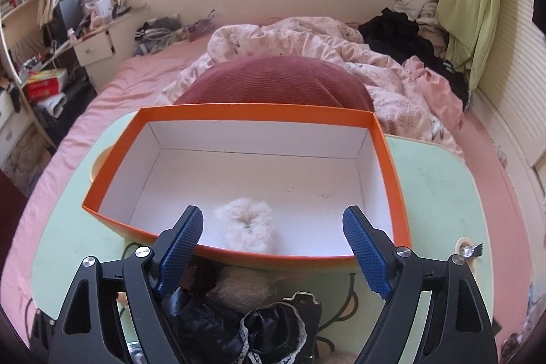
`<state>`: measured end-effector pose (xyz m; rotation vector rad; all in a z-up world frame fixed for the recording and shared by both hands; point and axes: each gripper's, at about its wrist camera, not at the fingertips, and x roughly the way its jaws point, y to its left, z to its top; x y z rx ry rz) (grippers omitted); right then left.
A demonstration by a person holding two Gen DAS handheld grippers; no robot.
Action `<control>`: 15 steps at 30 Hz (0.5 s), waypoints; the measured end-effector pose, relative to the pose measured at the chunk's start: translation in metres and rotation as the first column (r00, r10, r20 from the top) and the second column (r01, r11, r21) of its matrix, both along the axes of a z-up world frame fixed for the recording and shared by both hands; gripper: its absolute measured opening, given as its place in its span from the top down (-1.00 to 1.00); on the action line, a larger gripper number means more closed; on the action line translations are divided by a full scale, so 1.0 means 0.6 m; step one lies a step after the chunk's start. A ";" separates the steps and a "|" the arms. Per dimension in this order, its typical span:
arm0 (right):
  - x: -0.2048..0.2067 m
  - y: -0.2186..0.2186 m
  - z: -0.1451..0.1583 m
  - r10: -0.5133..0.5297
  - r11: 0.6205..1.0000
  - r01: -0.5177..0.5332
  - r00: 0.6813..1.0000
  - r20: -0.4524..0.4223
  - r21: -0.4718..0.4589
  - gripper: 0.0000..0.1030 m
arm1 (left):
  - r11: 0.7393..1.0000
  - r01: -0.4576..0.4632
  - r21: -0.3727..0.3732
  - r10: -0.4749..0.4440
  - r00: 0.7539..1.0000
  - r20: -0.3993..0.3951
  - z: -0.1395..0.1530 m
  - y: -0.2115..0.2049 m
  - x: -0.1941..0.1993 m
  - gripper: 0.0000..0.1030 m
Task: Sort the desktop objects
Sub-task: 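Reach the right gripper into the box and grasp the white fluffy pompom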
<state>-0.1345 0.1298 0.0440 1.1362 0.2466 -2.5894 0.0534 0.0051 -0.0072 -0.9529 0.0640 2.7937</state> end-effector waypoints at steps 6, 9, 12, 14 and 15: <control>-0.015 -0.007 0.002 0.002 1.000 -0.002 1.000 0.019 0.018 -0.63 | 1.000 -0.001 0.000 0.001 1.000 0.000 0.000 0.001 0.001 -0.99; -0.029 -0.019 0.010 0.029 0.999 -0.032 0.996 0.082 0.027 -0.63 | 1.000 -0.001 0.000 0.001 1.000 0.000 0.000 0.001 0.001 -0.99; -0.067 -0.031 0.015 0.055 0.998 -0.052 0.965 0.258 -0.018 -0.36 | 1.000 -0.001 0.000 0.001 1.000 0.000 0.000 0.002 0.001 -0.99; -0.098 -0.044 0.008 0.060 0.998 -0.052 0.918 0.392 -0.030 -0.17 | 1.000 -0.001 0.000 0.001 1.000 0.000 0.000 0.002 0.001 -0.99; -0.108 -0.049 0.003 0.055 0.998 -0.048 0.901 0.431 -0.027 -0.17 | 1.000 -0.001 0.001 0.001 1.000 0.000 0.001 0.002 0.002 -0.99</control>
